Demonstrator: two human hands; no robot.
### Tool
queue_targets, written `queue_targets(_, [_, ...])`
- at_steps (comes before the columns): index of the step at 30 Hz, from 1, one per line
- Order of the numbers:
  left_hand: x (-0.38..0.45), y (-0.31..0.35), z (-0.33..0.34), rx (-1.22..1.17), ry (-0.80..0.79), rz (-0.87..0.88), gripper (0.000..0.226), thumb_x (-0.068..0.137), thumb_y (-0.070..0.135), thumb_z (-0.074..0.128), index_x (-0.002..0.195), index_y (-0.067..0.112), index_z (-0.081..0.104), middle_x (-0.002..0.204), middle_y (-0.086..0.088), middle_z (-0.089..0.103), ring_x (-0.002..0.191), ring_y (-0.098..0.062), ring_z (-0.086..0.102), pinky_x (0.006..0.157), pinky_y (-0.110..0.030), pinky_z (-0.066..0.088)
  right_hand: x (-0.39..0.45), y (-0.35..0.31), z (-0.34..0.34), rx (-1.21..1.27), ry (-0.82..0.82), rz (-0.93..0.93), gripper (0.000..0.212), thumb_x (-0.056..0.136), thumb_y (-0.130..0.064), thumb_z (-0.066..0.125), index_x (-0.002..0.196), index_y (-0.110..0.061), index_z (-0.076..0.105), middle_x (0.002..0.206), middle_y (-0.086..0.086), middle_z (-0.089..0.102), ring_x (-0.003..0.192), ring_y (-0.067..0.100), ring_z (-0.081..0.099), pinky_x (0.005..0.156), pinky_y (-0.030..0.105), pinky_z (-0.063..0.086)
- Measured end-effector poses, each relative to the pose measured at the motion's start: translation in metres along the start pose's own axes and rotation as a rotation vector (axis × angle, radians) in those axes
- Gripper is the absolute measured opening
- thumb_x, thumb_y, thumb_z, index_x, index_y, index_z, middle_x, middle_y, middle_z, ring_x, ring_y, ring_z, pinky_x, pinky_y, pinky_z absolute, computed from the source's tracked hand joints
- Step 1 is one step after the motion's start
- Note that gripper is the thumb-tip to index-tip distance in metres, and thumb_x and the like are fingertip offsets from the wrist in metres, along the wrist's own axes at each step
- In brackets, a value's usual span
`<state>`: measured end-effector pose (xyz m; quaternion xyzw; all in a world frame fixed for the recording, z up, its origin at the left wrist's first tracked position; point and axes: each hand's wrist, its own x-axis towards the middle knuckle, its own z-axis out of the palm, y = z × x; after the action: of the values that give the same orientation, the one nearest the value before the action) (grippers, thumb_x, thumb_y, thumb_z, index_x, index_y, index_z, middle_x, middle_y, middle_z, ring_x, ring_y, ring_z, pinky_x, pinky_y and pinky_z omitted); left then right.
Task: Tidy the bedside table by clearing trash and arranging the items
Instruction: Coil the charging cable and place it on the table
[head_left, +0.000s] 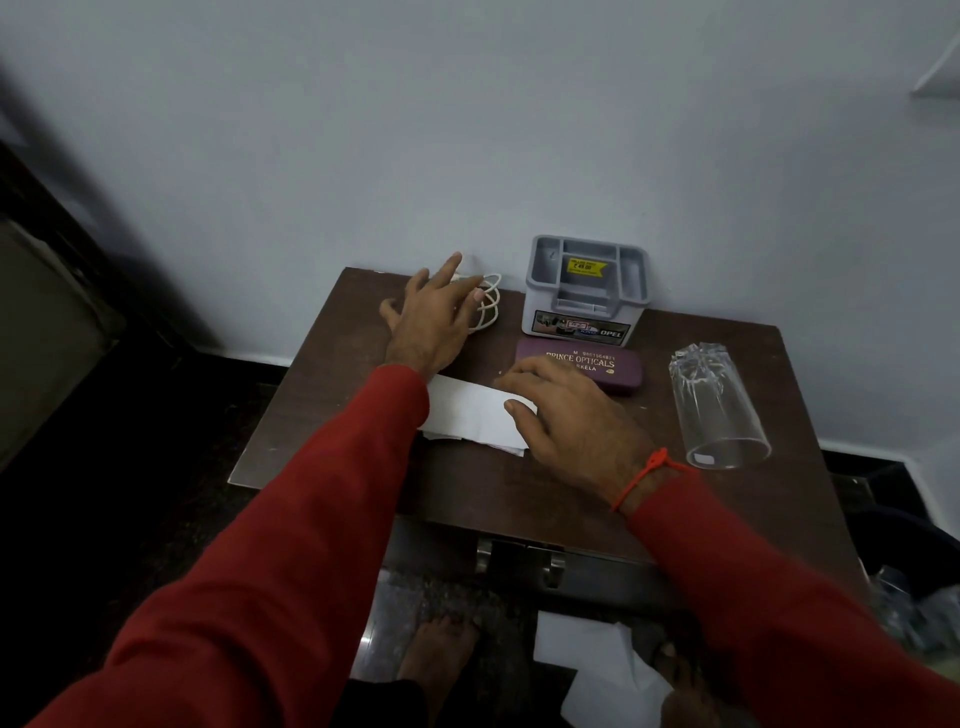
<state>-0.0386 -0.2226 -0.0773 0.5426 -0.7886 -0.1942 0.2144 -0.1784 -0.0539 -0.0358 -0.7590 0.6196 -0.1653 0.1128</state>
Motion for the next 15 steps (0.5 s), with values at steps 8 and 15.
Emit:
queue_targets(8, [-0.0074, -0.0054, -0.0004, 0.137, -0.011, -0.008, 0.016, 0.088, 0.047, 0.070, 0.102, 0.043, 0.077, 0.144, 0.020, 0.055, 0.136, -0.016, 0.043, 0.108, -0.056, 0.020, -0.0031, -0.0013, -0.0003, 0.005, -0.006, 0.006, 0.036, 0.093, -0.026, 0.046, 0.122, -0.013, 0.064, 0.118, 0.004, 0.061, 0.106, 0.028, 0.057, 0.097, 0.040, 0.045])
queue_targets(15, [-0.0075, -0.0026, 0.0031, 0.041, 0.117, 0.028, 0.023, 0.092, 0.040, 0.067, 0.114, 0.038, 0.074, 0.140, 0.015, 0.059, 0.129, -0.017, 0.049, 0.102, -0.048, 0.024, -0.0021, 0.0007, -0.0016, 0.015, -0.007, 0.013, 0.036, 0.093, -0.026, 0.046, 0.121, -0.012, 0.064, 0.119, 0.006, 0.061, 0.108, 0.027, 0.057, 0.099, 0.038, 0.044])
